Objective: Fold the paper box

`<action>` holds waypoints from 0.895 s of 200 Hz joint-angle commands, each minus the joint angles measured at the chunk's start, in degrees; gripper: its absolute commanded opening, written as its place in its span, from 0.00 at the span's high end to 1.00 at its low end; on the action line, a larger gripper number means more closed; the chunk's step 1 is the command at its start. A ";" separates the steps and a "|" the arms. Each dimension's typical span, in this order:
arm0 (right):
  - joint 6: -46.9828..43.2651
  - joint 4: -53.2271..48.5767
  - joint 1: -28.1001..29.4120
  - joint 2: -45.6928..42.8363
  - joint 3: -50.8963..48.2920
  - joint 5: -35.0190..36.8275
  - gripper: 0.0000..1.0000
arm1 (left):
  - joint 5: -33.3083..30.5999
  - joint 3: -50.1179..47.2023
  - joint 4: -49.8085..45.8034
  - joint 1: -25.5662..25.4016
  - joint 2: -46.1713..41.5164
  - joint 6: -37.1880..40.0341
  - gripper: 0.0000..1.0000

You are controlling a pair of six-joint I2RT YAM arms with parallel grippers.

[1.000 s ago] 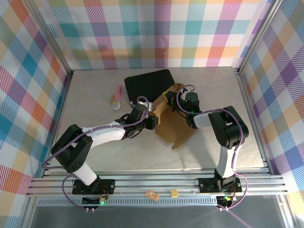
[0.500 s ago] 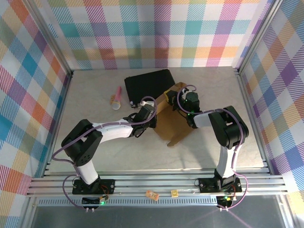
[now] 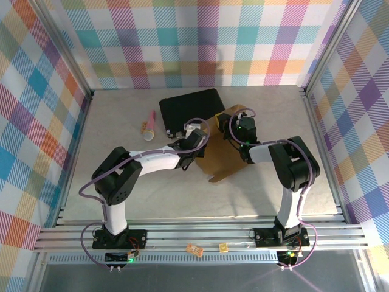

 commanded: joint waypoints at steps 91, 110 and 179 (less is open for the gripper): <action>2.95 -11.18 2.31 -4.19 -0.39 -4.20 1.00 | -10.17 11.31 -16.21 1.44 9.80 -4.55 0.89; 3.47 -11.35 2.31 -4.09 -0.37 -4.07 1.00 | -9.95 12.23 -15.31 2.18 10.79 -3.68 0.86; 5.08 -13.35 2.31 -4.01 1.01 -3.28 1.00 | -9.23 13.02 -9.90 4.73 13.47 -2.58 0.90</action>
